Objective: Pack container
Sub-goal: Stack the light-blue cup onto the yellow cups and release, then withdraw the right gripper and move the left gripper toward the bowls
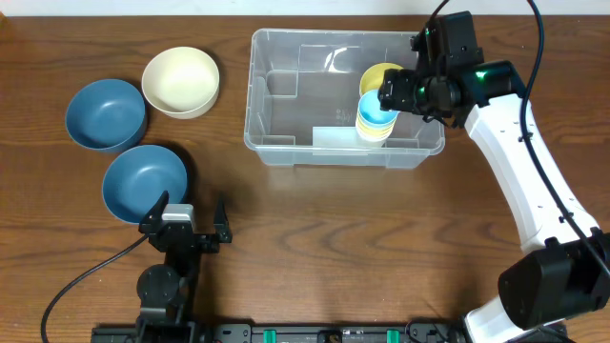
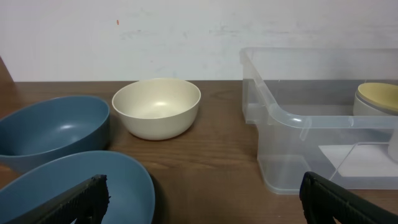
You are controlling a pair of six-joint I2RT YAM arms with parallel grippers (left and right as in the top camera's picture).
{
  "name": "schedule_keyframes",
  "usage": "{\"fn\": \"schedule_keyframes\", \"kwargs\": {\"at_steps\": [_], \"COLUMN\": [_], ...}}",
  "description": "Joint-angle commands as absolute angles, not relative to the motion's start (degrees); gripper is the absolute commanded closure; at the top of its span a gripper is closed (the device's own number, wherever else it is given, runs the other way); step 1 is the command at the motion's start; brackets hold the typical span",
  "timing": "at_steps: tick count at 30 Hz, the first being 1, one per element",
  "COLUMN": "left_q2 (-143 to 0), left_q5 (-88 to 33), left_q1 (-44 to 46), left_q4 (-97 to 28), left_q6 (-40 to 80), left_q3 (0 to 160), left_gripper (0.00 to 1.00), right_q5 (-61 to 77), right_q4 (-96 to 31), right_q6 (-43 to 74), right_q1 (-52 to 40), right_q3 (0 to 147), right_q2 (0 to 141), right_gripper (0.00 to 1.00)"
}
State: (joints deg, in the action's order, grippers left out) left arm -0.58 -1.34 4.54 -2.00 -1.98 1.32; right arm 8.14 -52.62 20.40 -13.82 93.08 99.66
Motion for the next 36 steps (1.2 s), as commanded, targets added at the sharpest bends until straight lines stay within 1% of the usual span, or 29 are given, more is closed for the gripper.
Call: {"fn": "schedule_keyframes", "kwargs": {"at_steps": [1, 4, 6, 7, 17, 23, 31, 36], "left_q2": [-0.23, -0.23, -0.23, -0.23, -0.23, -0.23, -0.23, -0.23], "left_q5": [-0.69, -0.69, -0.69, -0.71, -0.69, -0.69, -0.69, 3.60], "left_q1": [4.25, 4.25, 4.25, 4.25, 4.25, 4.25, 4.25, 4.25], "left_q4": [-4.10, -4.08, -4.08, -4.10, -4.08, -4.10, -4.10, -3.53], "left_q6": [-2.76, -2.76, -2.76, -2.76, -2.76, -2.76, -2.79, -2.76], "left_q3": [0.23, 0.23, 0.23, 0.23, 0.23, 0.23, 0.23, 0.23], "left_gripper": [0.02, 0.02, 0.02, 0.02, 0.02, 0.02, 0.02, 0.02], "right_q5": [9.50, 9.47, 9.47, 9.47, 7.49, 5.78, 5.78, 5.80], "right_q4": [-52.73, -53.34, -53.54, -53.54, -51.44, -52.38, -52.51, -52.51], "right_q6": [21.28, 22.28, 22.28, 22.31, 22.90, 22.87, 22.87, 22.87], "right_q1": [-12.84, -9.91, -7.29, -5.96, 10.33, 17.65, 21.71, 21.78], "right_q3": [93.34, 93.51, 93.54, 93.54, 93.51, 93.51, 93.51, 93.51], "right_q2": [99.26, 97.62, 96.57, 96.20, 96.12, 96.12, 96.12, 96.12], "right_gripper": [0.13, 0.10, 0.06, 0.01, 0.01, 0.01, 0.01, 0.01]}}
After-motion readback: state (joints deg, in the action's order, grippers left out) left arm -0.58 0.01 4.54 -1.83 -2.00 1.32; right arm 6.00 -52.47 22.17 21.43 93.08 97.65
